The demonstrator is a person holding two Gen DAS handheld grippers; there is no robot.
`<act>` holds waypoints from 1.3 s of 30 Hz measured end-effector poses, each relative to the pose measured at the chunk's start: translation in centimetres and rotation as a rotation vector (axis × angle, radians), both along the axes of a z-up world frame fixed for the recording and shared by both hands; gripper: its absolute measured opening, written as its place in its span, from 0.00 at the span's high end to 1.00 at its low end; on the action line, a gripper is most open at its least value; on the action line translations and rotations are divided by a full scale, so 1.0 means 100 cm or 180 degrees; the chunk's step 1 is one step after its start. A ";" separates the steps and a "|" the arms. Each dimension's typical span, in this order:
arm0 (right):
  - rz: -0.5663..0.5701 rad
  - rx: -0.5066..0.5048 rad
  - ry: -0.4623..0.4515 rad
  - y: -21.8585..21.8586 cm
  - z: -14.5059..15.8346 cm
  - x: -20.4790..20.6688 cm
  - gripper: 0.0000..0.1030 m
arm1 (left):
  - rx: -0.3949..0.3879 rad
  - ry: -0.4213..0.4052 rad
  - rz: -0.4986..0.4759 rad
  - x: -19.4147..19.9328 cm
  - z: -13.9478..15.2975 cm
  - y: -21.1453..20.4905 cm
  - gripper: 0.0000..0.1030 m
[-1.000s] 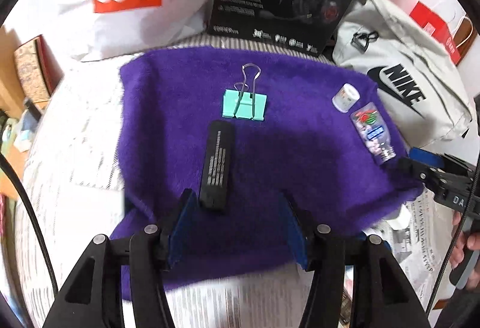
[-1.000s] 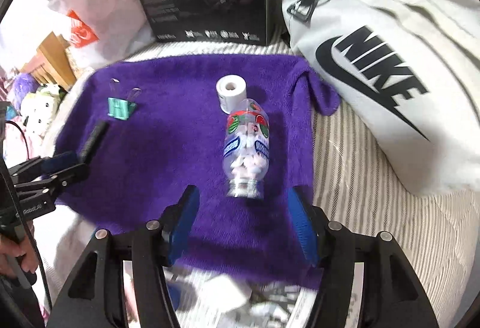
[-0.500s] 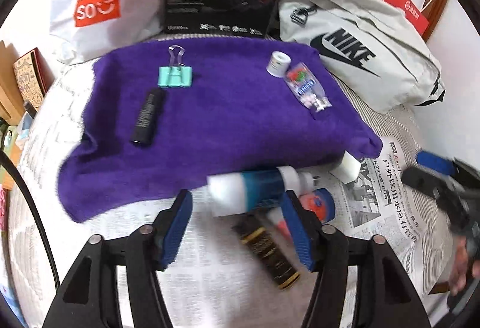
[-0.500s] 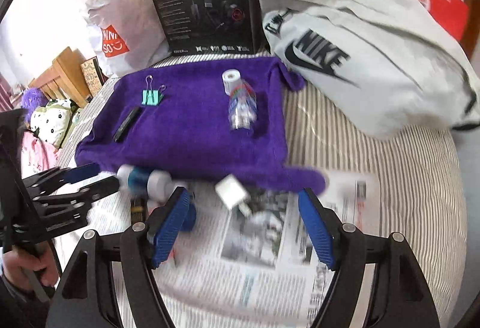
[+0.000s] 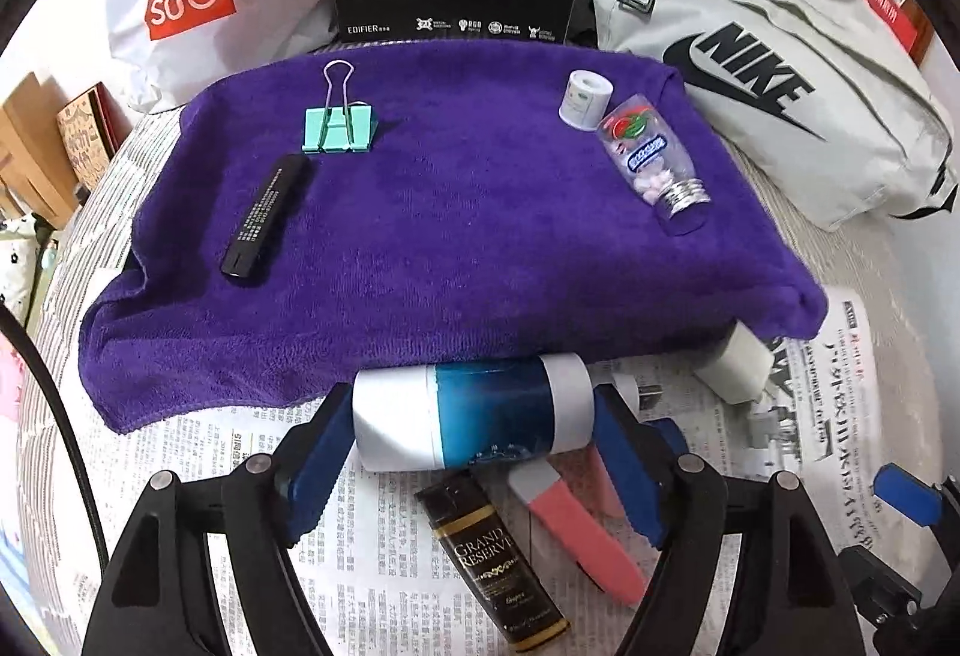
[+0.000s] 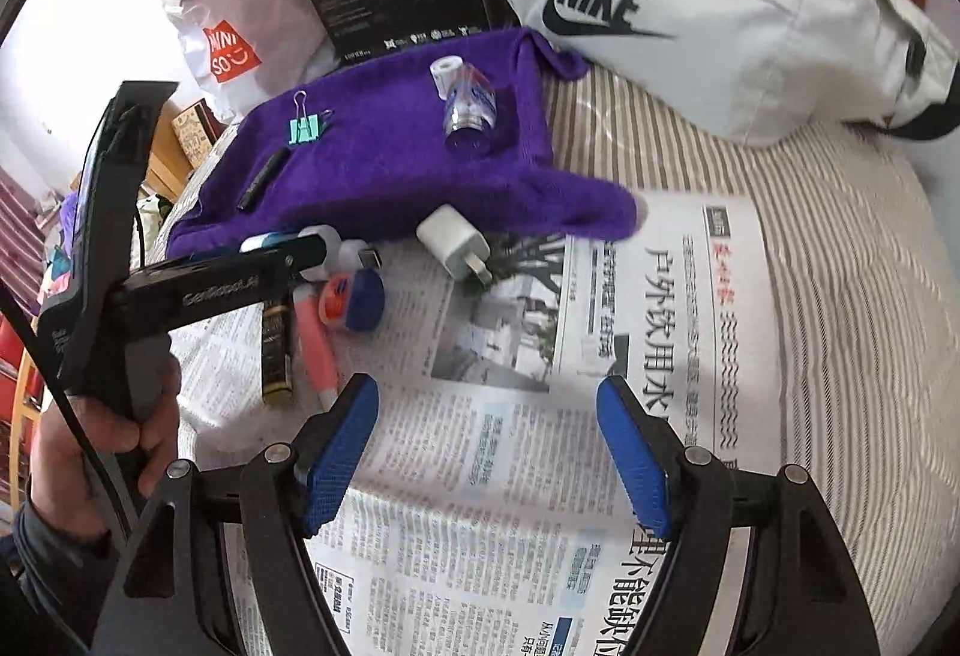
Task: Organize rigid objects
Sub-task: 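Grasp the white-and-blue bottle with the left tool, then grasp the white charger plug with the right tool while the left tool holds the bottle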
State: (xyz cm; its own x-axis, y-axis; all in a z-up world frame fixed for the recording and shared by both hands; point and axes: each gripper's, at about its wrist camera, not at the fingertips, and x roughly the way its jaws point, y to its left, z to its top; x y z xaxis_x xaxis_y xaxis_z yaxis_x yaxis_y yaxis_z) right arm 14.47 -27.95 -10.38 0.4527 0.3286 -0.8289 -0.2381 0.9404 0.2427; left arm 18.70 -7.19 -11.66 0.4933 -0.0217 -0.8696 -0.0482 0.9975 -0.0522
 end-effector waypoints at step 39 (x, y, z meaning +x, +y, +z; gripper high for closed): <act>0.0515 -0.0505 -0.0040 0.062 -0.031 0.065 0.65 | -0.0210 -0.0001 0.0011 -0.039 -0.013 0.074 0.27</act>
State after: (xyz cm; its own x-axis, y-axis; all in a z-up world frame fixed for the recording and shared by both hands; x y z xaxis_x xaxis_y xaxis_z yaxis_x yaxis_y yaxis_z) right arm 21.00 -21.74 -13.47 0.4154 0.2637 -0.8706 -0.3910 0.9159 0.0908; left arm 14.83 0.22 -13.00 0.4938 -0.0773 -0.8661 -0.0515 0.9917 -0.1179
